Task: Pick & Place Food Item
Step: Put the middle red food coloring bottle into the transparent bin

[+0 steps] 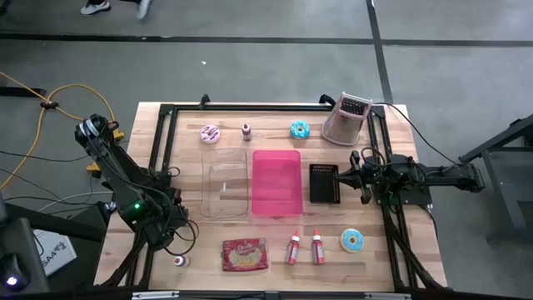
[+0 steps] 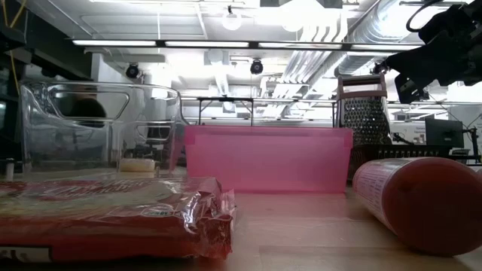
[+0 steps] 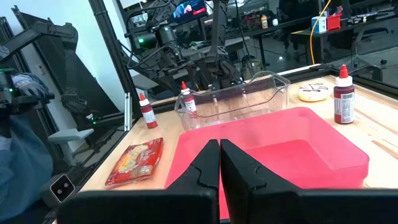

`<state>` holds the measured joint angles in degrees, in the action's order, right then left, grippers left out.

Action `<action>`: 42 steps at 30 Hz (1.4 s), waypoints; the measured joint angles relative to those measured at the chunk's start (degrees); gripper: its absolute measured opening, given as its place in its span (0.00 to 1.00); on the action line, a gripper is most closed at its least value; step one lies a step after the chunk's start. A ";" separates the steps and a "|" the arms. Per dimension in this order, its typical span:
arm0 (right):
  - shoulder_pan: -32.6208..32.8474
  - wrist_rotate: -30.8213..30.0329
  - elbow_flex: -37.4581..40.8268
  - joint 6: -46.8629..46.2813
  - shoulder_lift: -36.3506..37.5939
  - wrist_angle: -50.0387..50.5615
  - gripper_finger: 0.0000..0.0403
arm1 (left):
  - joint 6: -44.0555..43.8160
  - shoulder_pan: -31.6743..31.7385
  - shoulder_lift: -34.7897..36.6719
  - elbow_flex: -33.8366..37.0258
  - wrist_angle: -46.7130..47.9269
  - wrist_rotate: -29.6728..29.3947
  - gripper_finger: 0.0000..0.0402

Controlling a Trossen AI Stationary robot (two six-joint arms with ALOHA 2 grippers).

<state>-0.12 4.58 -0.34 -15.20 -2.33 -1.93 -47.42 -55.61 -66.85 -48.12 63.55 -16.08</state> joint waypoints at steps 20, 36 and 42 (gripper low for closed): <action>0.00 0.00 0.01 0.01 0.01 0.00 0.00 | 2.42 4.36 0.00 0.07 -1.11 4.16 0.56; 0.00 0.00 0.00 0.00 0.00 0.00 0.00 | 2.37 4.90 0.00 0.63 -2.14 5.84 0.49; 0.00 0.00 0.01 0.00 0.01 0.00 0.00 | 2.60 4.90 0.00 0.63 -2.10 5.75 0.37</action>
<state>-0.12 4.58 -0.33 -15.20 -2.32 -1.93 -44.82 -50.72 -66.85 -47.48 61.45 -10.33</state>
